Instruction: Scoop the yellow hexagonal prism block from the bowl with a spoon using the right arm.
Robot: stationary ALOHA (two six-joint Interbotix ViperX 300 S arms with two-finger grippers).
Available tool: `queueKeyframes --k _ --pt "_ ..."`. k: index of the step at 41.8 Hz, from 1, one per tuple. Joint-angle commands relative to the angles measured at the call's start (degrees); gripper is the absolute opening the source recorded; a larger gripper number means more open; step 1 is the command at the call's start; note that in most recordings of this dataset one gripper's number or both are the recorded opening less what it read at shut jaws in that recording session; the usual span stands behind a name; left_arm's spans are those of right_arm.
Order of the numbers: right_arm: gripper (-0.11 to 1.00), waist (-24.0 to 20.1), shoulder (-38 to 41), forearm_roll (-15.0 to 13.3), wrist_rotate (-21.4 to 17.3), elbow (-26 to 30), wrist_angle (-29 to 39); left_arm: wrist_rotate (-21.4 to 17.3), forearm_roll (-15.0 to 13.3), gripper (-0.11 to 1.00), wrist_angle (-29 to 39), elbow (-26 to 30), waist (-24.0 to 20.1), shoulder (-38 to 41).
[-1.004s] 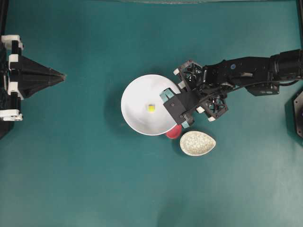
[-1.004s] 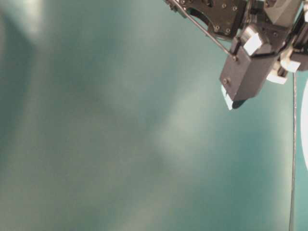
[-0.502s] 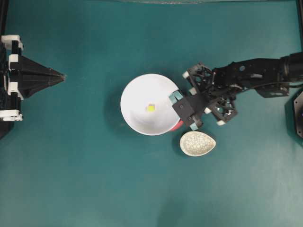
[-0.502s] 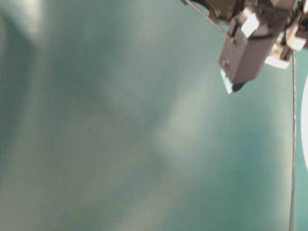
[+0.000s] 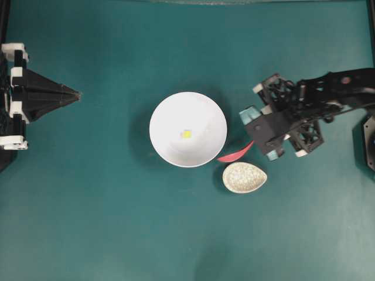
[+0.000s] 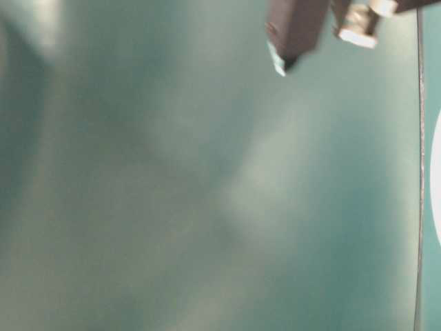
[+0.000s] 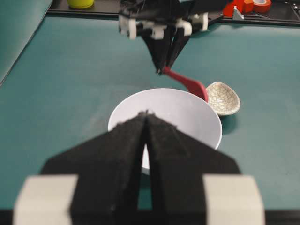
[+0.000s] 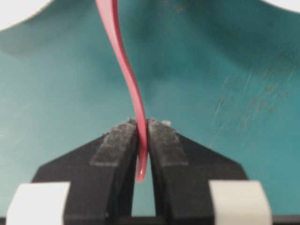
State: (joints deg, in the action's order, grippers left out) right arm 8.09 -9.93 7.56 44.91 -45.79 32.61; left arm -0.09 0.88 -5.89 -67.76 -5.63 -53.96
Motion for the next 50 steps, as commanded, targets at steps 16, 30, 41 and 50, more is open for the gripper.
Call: queueKeyframes --k 16,30,41,50 --pt "0.12 -3.9 -11.7 14.2 -13.6 -4.5 0.6 0.0 0.2 0.00 -0.9 1.0 -0.2 0.5" --pt "0.12 -8.1 -10.9 14.4 -28.4 -4.3 0.4 0.0 0.2 0.00 -1.3 1.0 -0.1 0.5" --pt "0.12 -12.0 -8.7 13.9 -30.1 -5.1 0.4 0.1 0.2 0.00 -2.1 1.0 -0.1 0.5" --pt "0.12 -12.3 -6.0 13.9 -30.2 -4.6 0.6 0.2 0.1 0.00 -2.4 1.0 -0.1 0.5"
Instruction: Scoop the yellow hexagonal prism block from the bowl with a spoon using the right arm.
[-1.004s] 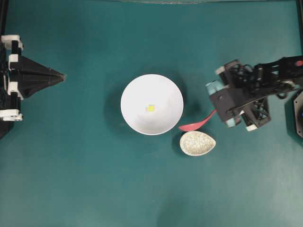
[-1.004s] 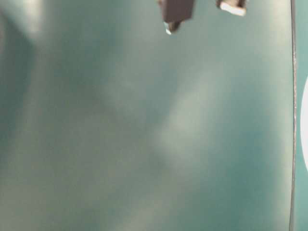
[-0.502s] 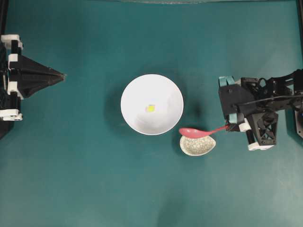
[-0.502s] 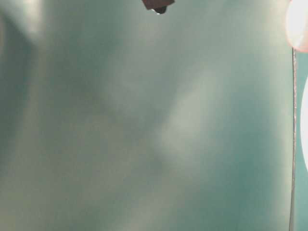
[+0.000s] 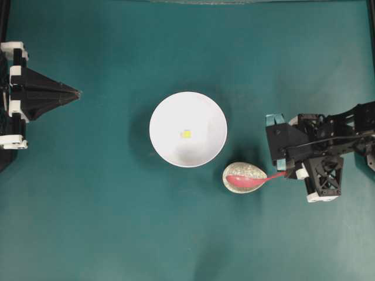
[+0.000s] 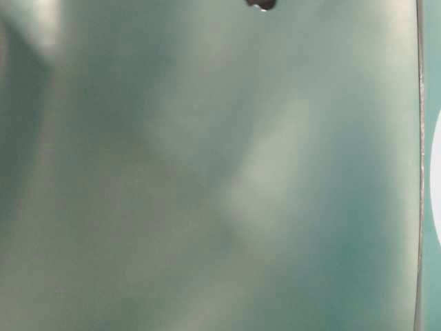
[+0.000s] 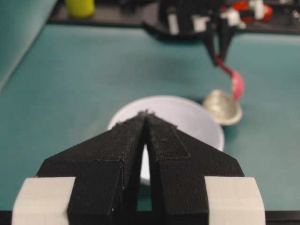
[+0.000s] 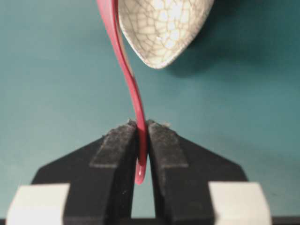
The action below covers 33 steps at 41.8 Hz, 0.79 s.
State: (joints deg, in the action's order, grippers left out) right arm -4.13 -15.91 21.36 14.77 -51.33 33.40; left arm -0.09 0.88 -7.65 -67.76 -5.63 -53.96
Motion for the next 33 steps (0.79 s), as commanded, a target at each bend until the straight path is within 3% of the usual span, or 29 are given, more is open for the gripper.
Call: queueKeyframes --k 1,16,25,33 --pt "0.12 -0.1 0.1 0.1 -0.2 1.1 -0.1 0.2 0.1 0.00 -0.7 1.0 -0.1 0.5" --pt "0.12 -0.3 1.1 -0.4 -3.5 1.0 1.6 0.3 0.1 0.00 -0.7 1.0 -0.1 0.5" --pt "0.12 -1.1 1.8 -1.2 -3.6 1.1 1.6 0.4 0.2 0.00 -1.0 1.0 -0.1 0.5" --pt "0.29 -1.4 1.9 -1.2 -3.7 0.8 1.3 0.7 0.2 0.00 -1.5 1.1 -0.1 0.5"
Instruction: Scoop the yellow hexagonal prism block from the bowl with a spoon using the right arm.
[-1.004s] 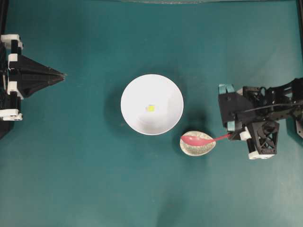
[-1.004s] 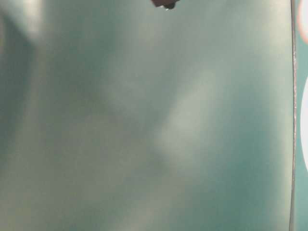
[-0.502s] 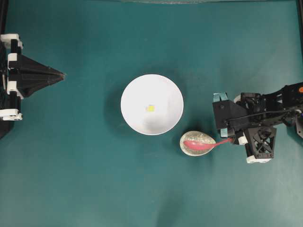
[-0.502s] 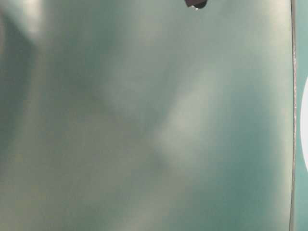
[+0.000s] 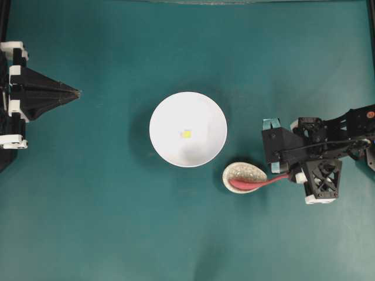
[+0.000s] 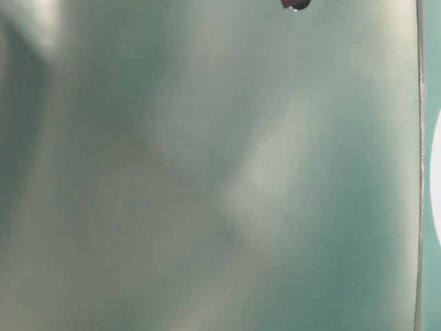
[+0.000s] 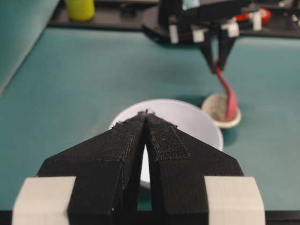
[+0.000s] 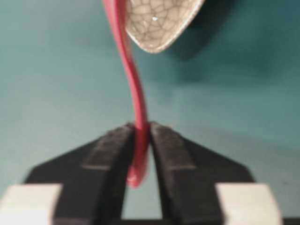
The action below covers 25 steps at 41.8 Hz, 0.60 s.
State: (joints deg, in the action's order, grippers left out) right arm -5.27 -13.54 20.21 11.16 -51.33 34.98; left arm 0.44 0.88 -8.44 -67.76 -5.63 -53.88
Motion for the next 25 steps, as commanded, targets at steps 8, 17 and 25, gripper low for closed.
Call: queueKeyframes --k 8,17,25 --pt "0.46 -0.3 -0.5 -0.1 -0.1 0.8 -0.9 0.4 0.1 0.00 -1.1 1.3 -0.1 0.4" --pt "0.51 -0.3 -2.3 -0.1 -0.2 0.1 -5.3 0.4 0.1 0.00 -0.7 1.2 -0.1 0.4" --pt "0.51 -0.3 -6.7 0.3 -0.4 -2.5 -16.3 0.4 0.1 0.00 0.4 1.0 -0.1 0.4"
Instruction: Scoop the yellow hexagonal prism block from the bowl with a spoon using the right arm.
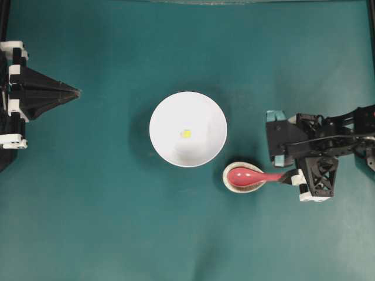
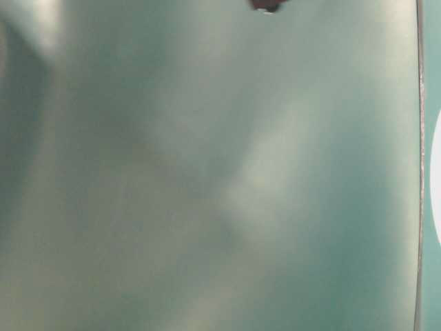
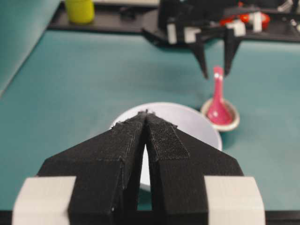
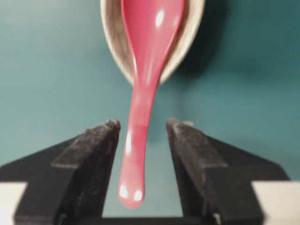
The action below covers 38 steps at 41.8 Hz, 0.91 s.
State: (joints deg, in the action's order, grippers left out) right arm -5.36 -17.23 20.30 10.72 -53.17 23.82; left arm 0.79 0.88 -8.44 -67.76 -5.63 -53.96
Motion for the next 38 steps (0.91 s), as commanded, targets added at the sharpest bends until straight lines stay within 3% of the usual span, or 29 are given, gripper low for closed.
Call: queueKeyframes --k 1,16,26,38 --pt "0.51 -0.2 -3.6 0.1 0.0 -1.1 -7.1 0.0 0.1 0.00 0.5 1.0 -0.1 0.4" --pt "0.51 -5.8 -13.1 0.5 0.0 -14.2 -45.4 -0.1 0.1 0.00 4.9 0.8 -0.1 0.4" --pt "0.51 -9.6 -7.5 3.3 -0.1 -18.9 -58.9 -0.5 0.2 0.00 5.5 0.9 -0.1 -0.5" --pt "0.51 -17.9 2.5 6.9 -0.9 -20.7 -73.9 -0.4 0.2 0.00 5.9 0.9 -0.1 -0.5"
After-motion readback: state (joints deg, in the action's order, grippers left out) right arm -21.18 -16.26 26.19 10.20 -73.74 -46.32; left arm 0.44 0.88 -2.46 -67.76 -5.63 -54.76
